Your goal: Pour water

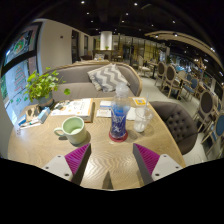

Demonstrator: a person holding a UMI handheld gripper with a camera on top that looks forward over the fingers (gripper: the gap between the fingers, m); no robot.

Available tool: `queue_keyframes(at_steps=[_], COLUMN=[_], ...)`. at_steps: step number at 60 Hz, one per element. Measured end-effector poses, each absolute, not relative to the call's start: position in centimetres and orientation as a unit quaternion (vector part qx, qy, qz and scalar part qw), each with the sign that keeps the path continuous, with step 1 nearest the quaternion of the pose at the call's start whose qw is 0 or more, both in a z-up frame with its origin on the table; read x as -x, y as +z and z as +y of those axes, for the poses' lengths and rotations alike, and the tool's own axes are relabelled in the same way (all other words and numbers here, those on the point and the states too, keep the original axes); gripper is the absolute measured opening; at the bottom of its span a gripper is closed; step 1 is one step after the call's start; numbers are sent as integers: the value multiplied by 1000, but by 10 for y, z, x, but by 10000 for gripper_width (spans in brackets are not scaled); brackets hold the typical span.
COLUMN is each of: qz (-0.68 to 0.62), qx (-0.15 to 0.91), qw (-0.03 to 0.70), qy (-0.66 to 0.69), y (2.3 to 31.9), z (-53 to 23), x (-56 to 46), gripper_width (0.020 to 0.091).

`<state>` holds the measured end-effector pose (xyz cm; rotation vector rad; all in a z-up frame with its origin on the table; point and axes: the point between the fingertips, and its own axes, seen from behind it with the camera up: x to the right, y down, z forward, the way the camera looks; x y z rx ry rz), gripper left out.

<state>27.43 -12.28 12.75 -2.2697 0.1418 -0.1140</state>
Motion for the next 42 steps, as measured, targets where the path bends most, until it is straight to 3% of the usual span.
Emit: queue_keyframes(at_steps=[17, 42], qz=[62, 55], qx=[898, 892], qw=[432, 441], qy=[-61, -84], y=[194, 223], z=[-220, -251], x=[-225, -205], gripper_width=[852, 856])
